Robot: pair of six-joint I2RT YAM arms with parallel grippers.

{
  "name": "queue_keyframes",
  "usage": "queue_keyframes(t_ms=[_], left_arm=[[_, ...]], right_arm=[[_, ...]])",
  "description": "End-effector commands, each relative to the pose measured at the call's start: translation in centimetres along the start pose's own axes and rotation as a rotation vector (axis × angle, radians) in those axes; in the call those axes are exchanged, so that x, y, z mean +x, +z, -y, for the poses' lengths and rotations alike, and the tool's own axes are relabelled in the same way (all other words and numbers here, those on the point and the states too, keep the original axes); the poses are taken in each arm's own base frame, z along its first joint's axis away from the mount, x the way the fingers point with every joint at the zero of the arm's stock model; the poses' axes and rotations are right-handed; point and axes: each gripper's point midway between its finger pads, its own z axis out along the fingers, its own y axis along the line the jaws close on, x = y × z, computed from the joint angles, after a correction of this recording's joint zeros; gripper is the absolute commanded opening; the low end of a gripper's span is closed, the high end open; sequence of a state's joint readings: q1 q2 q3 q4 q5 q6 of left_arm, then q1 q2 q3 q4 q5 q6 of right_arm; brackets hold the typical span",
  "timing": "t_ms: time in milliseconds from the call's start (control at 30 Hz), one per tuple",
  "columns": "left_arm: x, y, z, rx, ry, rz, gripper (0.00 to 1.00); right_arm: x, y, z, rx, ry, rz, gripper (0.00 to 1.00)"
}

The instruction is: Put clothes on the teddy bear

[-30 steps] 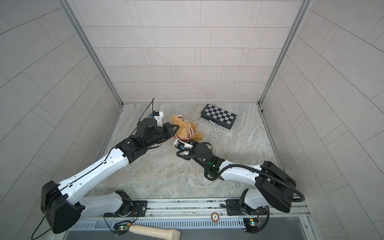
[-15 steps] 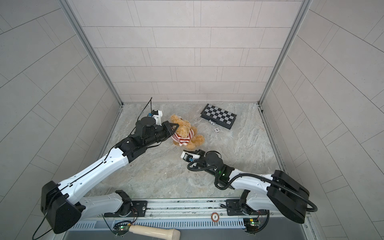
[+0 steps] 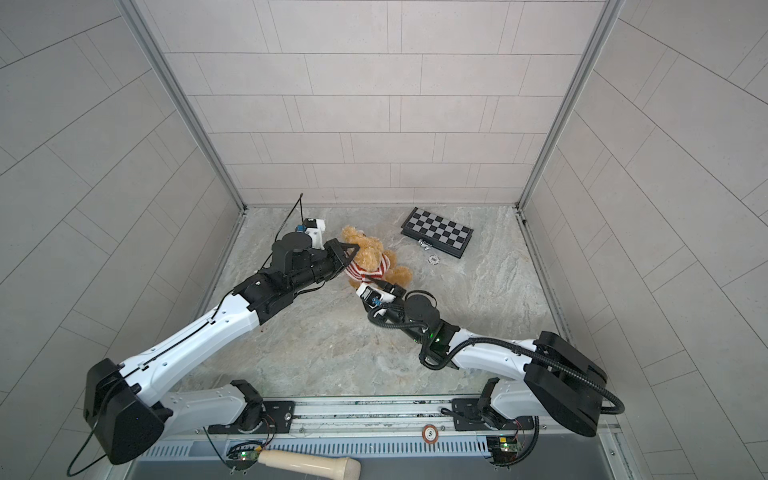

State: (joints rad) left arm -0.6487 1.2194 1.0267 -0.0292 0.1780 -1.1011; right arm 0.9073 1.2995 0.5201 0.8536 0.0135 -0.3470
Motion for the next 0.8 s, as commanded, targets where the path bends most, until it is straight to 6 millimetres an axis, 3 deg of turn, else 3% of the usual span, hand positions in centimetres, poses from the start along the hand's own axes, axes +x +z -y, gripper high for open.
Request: queue_keyframes(t_ms=[0,200,633,767], left_arm=[[-1.0,-0.4,2.7,0.093,0.002,0.04,0.0],[-0.5,-0.2,2.4,0.092,-0.001,0.029,0.0],[-1.5,-0.4,2.8,0.099,0.013,0.05,0.0],[-1.8,-0.6,3.4,0.112,0.02,0.05,0.0]], right_arm=[[-1.6,0.4,1.5,0.068,-0.014,0.044,0.23],[-0.9,0.7,2.4,0.126,-0.019,-0.006,0.0],[3.5,-1.4,-2.3,-0.071,-0.133,-0.084,0.0],[6.8,-1.3,-4.4,-0.151,-0.127,-0.175,0.0]])
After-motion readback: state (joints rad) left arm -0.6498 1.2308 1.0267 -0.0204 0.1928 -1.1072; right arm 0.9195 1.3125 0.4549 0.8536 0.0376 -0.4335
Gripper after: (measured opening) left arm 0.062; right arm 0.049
